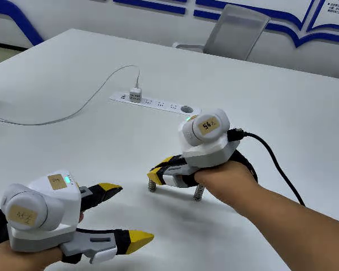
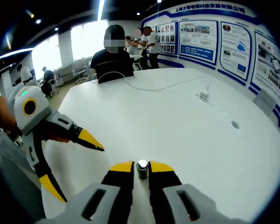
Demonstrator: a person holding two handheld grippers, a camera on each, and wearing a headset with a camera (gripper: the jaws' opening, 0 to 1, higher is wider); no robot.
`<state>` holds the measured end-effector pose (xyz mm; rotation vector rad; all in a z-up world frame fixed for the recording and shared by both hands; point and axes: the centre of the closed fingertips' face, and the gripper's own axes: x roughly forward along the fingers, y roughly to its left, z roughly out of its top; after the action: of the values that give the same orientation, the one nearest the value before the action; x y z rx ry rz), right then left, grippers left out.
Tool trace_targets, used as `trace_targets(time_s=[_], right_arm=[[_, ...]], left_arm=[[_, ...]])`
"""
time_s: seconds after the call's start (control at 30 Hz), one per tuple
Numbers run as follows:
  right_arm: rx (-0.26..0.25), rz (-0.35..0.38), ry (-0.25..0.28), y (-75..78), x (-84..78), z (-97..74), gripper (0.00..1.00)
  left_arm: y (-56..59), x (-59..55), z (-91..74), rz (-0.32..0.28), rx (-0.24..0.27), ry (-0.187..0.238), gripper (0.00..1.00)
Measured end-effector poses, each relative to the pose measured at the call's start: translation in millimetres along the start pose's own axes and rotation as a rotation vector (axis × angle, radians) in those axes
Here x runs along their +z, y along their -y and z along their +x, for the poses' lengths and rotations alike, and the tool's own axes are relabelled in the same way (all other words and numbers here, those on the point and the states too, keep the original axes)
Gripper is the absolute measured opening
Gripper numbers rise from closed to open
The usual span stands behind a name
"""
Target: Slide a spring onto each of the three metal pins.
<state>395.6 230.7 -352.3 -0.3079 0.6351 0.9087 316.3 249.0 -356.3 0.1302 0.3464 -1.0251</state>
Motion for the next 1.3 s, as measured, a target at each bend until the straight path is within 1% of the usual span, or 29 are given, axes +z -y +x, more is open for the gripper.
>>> trace_targets(time_s=[0.17, 0.33, 0.53, 0.73, 0.93, 1.0, 1.13, 1.3], right_arm=[[-0.002, 0.004, 0.005, -0.1, -0.3, -4.1, 0.13], [-0.008, -0.002, 0.023, -1.4, 3.7, -10.8, 0.13], [-0.019, -0.022, 0.059, -2.3, 12.2, -24.6, 0.14], [-0.032, -0.031, 0.089, -4.4, 15.0, -37.5, 0.15], [-0.055, -0.041, 0.107, -4.4, 11.7, -50.8, 0.17], [-0.060, -0.034, 0.116, -4.4, 9.8, -55.9, 0.17], [-0.074, -0.033, 0.128, -5.5, 5.0, -67.0, 0.18], [-0.096, -0.036, 0.136, -4.4, -1.6, -79.9, 0.20]], left_arm=[[0.0, 0.8, -0.2, 0.002, 0.001, 0.000, 0.70], [0.4, 2.6, 0.1, 0.004, 0.001, 0.002, 0.70], [-0.4, 3.3, -0.4, 0.011, 0.003, 0.001, 0.70], [-1.2, 3.5, -1.0, 0.013, 0.007, 0.001, 0.70], [-1.2, 4.7, -1.0, 0.015, 0.007, 0.003, 0.70], [-0.5, 6.2, -0.9, 0.018, 0.006, 0.004, 0.70], [0.9, 8.7, -0.7, 0.024, 0.000, 0.006, 0.71], [1.3, 8.4, 0.3, 0.026, -0.002, 0.006, 0.71]])
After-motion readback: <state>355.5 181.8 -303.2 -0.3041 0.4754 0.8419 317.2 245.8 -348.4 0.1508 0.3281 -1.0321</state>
